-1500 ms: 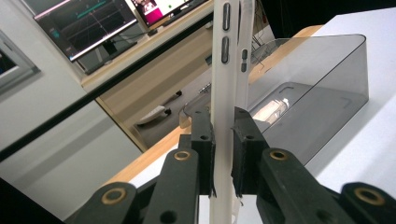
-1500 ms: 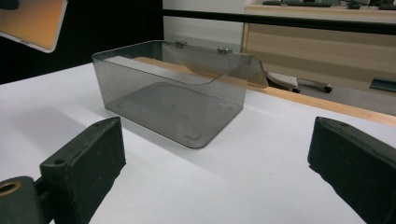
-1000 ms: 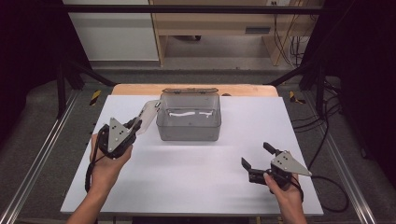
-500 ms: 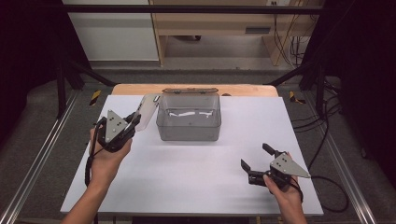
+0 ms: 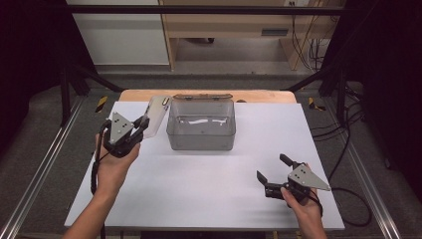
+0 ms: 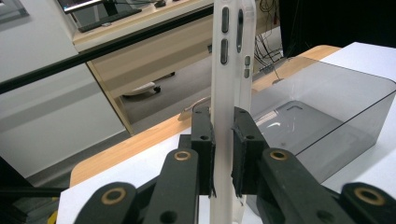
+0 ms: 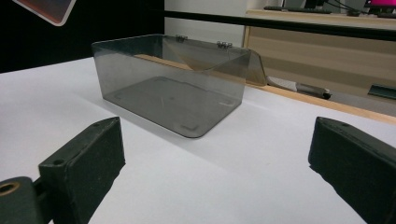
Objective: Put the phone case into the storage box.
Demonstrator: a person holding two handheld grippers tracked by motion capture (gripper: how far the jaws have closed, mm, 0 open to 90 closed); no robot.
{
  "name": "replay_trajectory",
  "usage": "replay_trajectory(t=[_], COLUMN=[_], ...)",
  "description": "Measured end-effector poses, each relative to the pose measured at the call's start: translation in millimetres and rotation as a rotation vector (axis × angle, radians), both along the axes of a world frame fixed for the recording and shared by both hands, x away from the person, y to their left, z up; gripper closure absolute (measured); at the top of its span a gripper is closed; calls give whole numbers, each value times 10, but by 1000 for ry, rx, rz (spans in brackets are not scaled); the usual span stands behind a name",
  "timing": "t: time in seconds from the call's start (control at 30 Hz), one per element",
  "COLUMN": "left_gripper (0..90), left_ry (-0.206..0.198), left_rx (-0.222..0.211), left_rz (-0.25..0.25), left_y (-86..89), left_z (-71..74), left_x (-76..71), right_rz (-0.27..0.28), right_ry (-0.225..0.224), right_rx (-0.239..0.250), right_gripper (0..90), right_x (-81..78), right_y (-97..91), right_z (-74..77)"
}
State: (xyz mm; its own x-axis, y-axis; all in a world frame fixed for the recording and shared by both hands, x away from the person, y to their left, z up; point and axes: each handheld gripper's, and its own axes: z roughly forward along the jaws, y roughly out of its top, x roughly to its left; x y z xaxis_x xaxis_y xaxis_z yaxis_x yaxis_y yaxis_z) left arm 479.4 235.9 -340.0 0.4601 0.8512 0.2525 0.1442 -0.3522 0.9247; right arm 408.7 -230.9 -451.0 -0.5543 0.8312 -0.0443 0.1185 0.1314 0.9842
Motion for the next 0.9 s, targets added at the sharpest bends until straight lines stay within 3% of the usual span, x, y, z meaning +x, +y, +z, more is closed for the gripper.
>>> replay_trajectory(t=[0.5,0.67,0.9], left_gripper=[813,813,814], left_ry=[25,47,96], left_rx=[-22,-23,-63], left_rz=[4,3,1], left_y=[-141,-236,-353], left_z=[55,50,34], left_x=[103,170,286], right_rz=[-6,-7,-8], right_ry=[4,7,4], right_rx=[-4,-4,6], right_gripper=[37,37,37], right_x=[-6,-4,-11], right_y=[6,11,12], right_z=[-1,-2,11])
